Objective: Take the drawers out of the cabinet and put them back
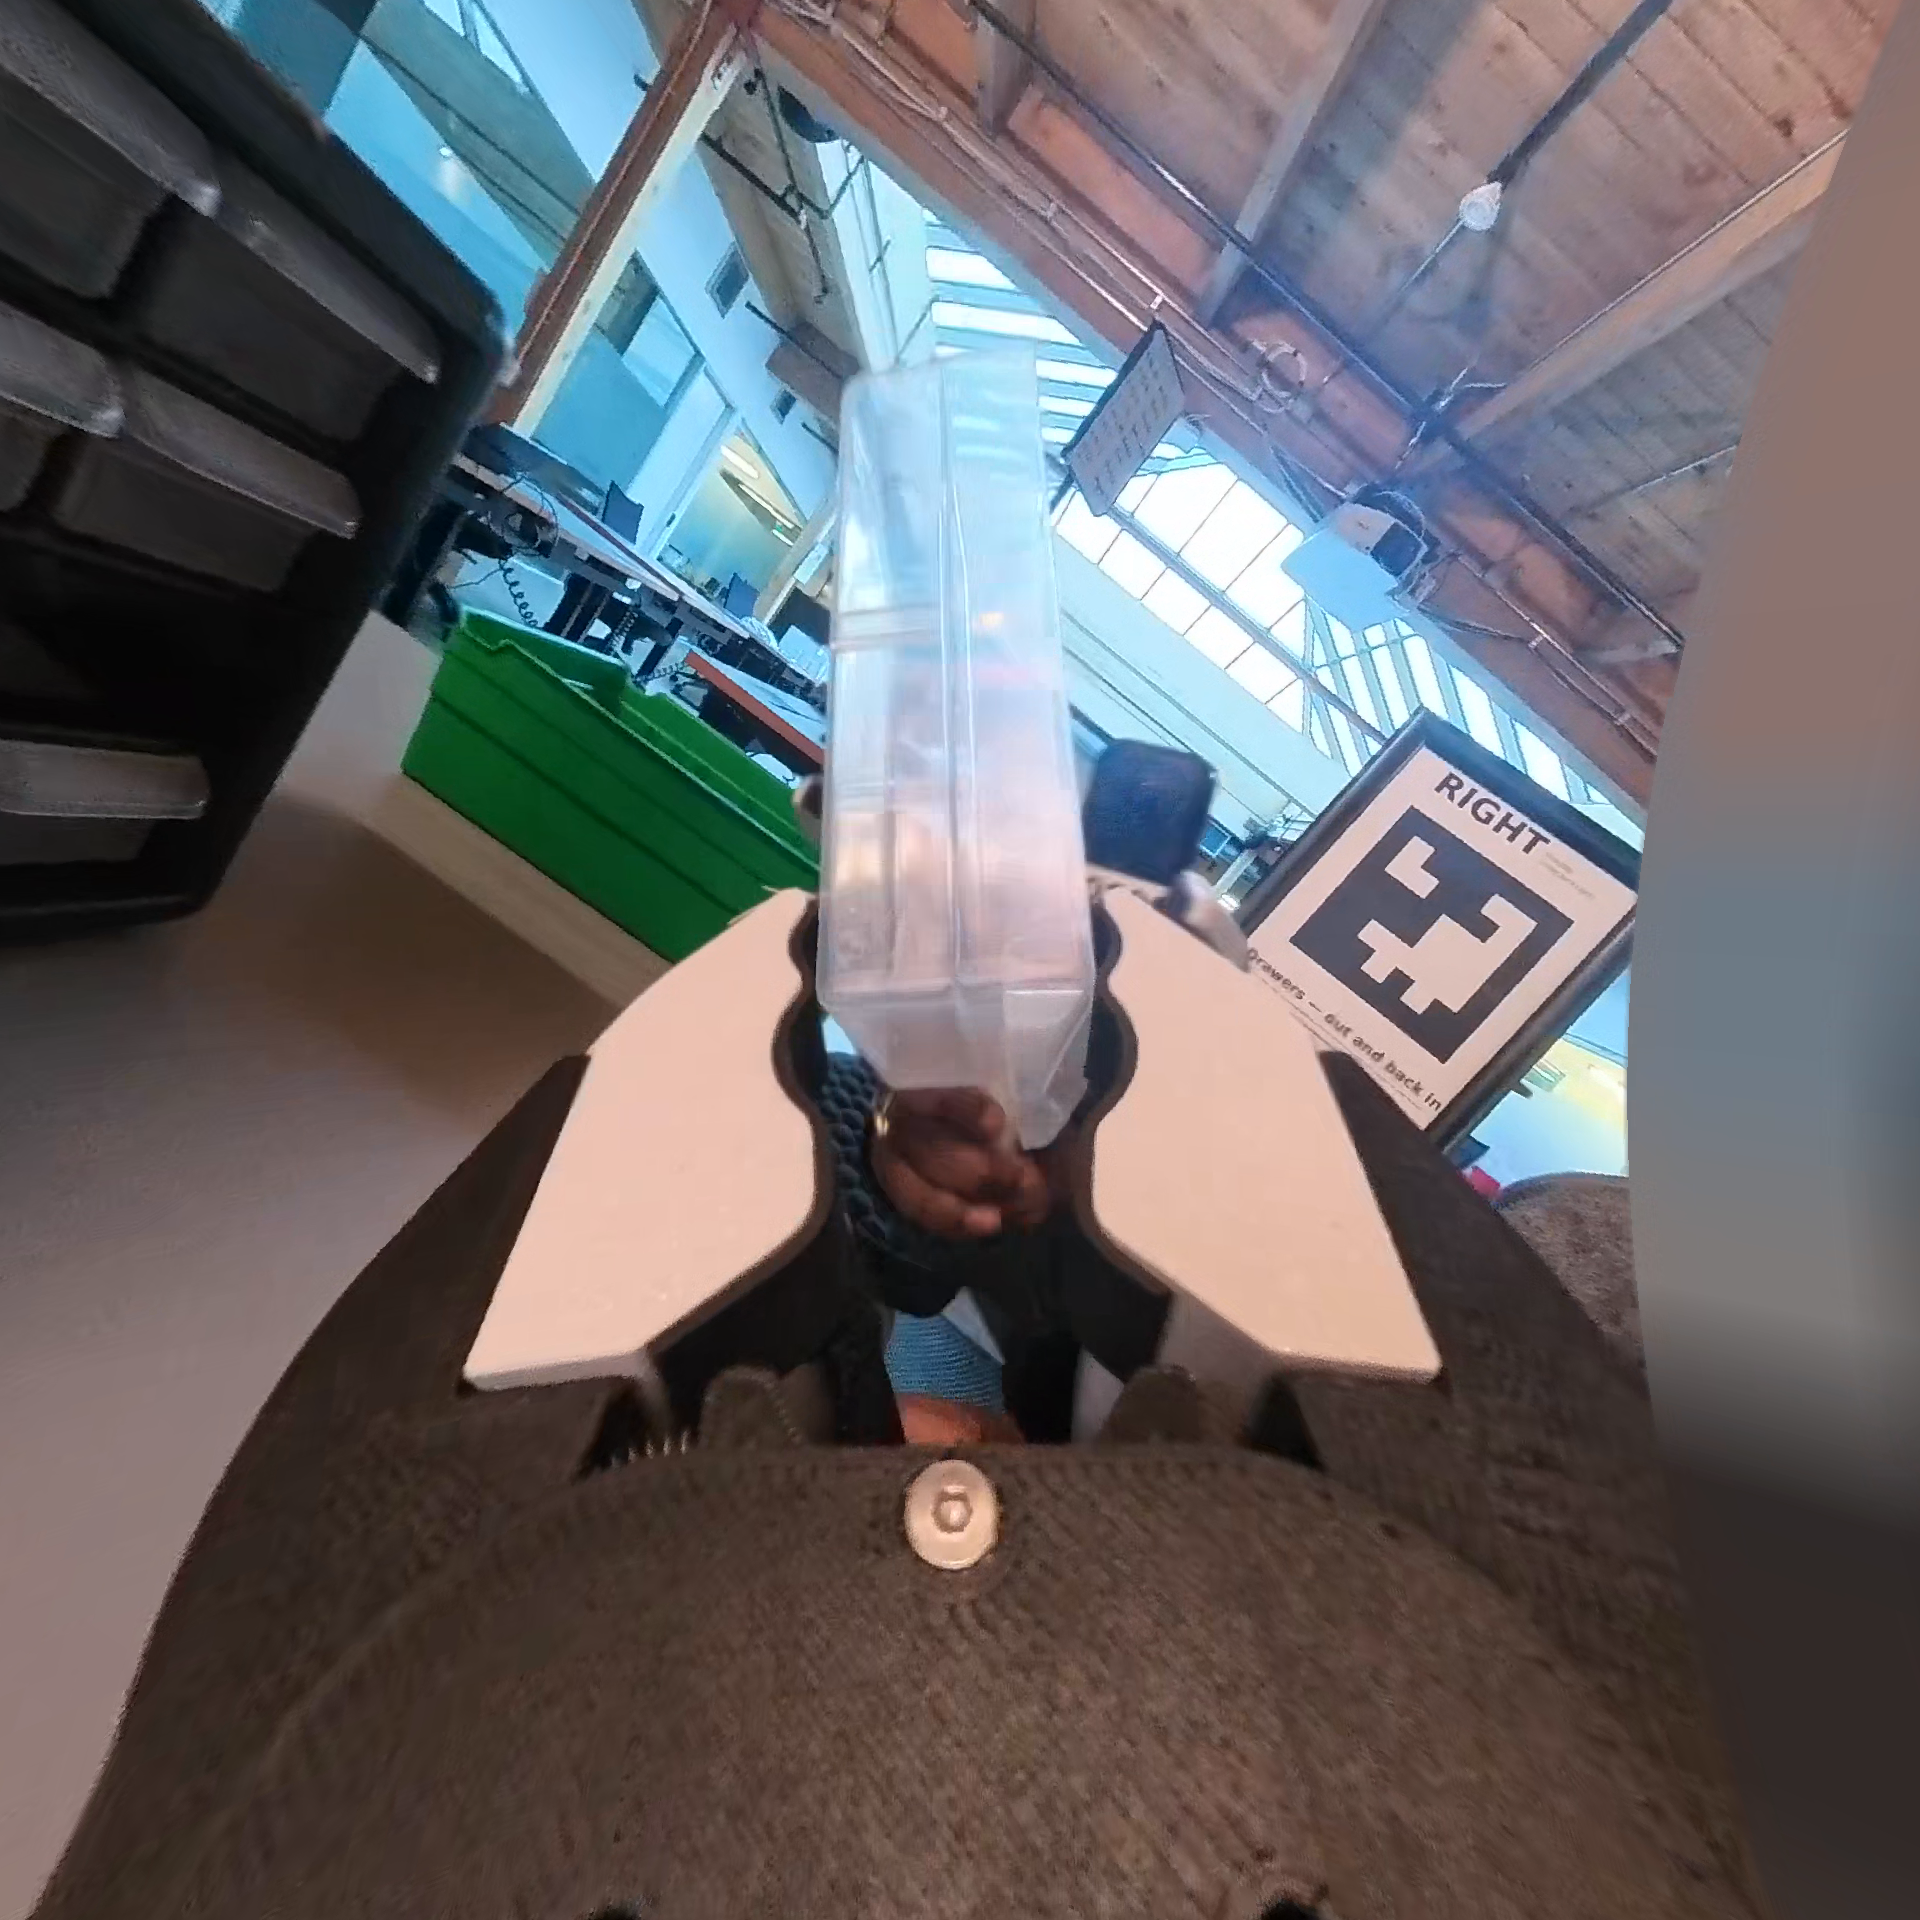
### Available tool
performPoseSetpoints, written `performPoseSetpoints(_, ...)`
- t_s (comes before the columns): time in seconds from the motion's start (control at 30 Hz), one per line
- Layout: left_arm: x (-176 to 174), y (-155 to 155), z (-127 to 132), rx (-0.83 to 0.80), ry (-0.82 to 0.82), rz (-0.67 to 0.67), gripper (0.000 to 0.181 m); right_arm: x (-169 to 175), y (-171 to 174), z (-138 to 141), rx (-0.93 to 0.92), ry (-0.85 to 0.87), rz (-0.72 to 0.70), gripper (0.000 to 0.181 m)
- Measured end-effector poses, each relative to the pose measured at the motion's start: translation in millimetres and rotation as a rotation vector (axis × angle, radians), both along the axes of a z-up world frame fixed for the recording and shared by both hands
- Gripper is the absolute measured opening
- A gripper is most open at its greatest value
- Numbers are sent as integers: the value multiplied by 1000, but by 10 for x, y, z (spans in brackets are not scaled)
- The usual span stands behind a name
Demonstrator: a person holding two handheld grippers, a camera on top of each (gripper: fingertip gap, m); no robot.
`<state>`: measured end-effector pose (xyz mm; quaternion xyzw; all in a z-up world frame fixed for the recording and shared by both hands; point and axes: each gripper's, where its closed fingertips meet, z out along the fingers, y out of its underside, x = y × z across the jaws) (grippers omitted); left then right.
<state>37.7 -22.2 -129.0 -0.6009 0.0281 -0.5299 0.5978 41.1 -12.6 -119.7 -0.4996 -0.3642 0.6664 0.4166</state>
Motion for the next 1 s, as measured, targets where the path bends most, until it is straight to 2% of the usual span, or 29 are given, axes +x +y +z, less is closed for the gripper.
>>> performPoseSetpoints(0.07,-101,11,-51,-40,6,18,48,88,120,3,221,-92,-113,102)
performPoseSetpoints(0.17,-210,44,-177,-101,43,44,47,255,335,-46,690,-427,-261,119)
performPoseSetpoints(0.27,-204,68,-312,-155,77,38,47,320,329,-76,1230,-703,-269,114)
performPoseSetpoints(0.37,-108,74,-417,-184,114,15,47,279,386,-250,1716,-995,-220,111)
performPoseSetpoints(0.43,-36,65,-457,-190,134,-2,47,172,322,-355,1919,-1028,-138,110)
performPoseSetpoints(0.53,37,53,-488,-193,155,-20,47,79,247,-484,2042,-1056,-16,103)
performPoseSetpoints(0.63,105,26,-481,-185,169,-40,47,76,264,-576,2056,-1122,64,97)
performPoseSetpoints(0.7,151,-1,-471,-176,177,-53,47,83,283,-607,2064,-1146,87,85)
performPoseSetpoints(0.77,172,-9,-474,-169,177,-54,48,86,280,-585,2100,-1126,86,64)
performPoseSetpoints(0.87,225,-60,-386,-127,134,-102,49,150,246,-556,2073,-1113,102,61)
performPoseSetpoints(0.9,217,-82,-318,-98,111,-107,57,198,261,-521,2050,-1113,102,60)
performPoseSetpoints(1.0,46,-126,-106,3,88,-23,66,445,541,-267,1963,-1172,1,60)
